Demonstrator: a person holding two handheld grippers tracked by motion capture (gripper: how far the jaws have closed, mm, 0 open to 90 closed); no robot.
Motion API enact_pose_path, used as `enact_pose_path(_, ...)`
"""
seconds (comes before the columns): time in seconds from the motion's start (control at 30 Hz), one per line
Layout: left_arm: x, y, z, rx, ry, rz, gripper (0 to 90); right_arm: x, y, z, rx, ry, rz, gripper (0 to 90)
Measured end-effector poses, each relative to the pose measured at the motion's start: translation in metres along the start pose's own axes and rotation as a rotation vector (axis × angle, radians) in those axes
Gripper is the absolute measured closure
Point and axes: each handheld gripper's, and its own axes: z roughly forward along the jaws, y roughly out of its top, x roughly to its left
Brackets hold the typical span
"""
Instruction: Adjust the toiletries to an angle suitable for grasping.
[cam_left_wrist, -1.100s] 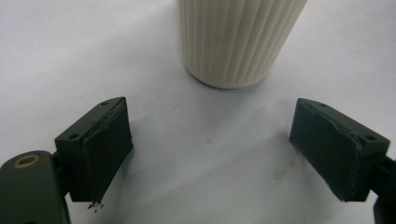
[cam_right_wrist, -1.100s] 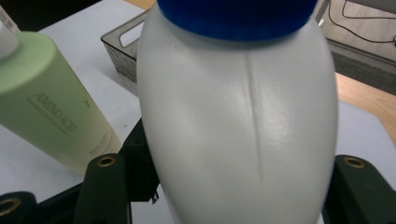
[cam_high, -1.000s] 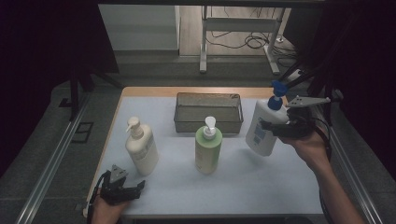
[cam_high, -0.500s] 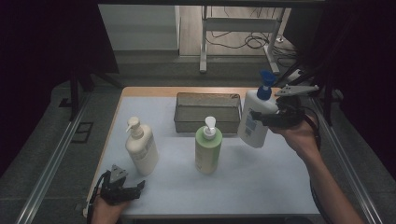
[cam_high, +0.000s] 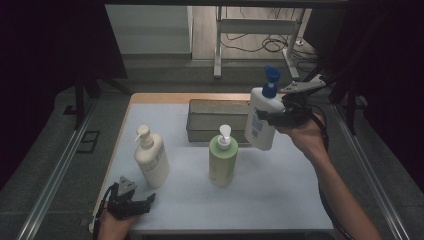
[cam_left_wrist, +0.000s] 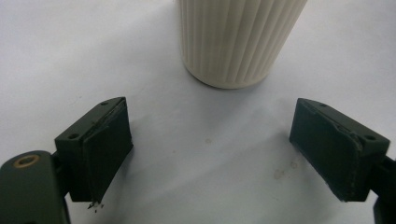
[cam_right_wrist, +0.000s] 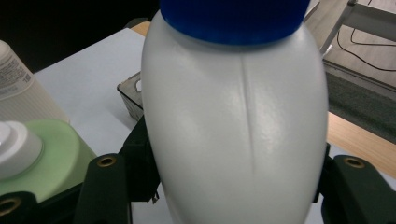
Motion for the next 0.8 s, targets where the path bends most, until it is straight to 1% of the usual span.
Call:
enact_pose_path(0.23,0.000,0.000,0.000,-0.001,-0.001,0.000,12.3,0.004,0.010,0.014,-0.003,0.013,-0.002,40.5)
enact_pose_path(0.53,0.000,0.000,0.000,0.000,0.000,0.001,12.3,0.009,0.025,0.032,-0.021,0.020,-0.005,40.5)
enact_pose_path(0.57,0.000,0.000,0.000,0.000,0.000,0.001,12.3,0.009,0.025,0.032,-0.021,0.020,-0.005,40.5)
enact_pose_path(0.8,0.000,0.000,0.000,-0.002,0.000,0.000,12.3,0.014,0.032,0.046,-0.036,0.024,-0.015,40.5)
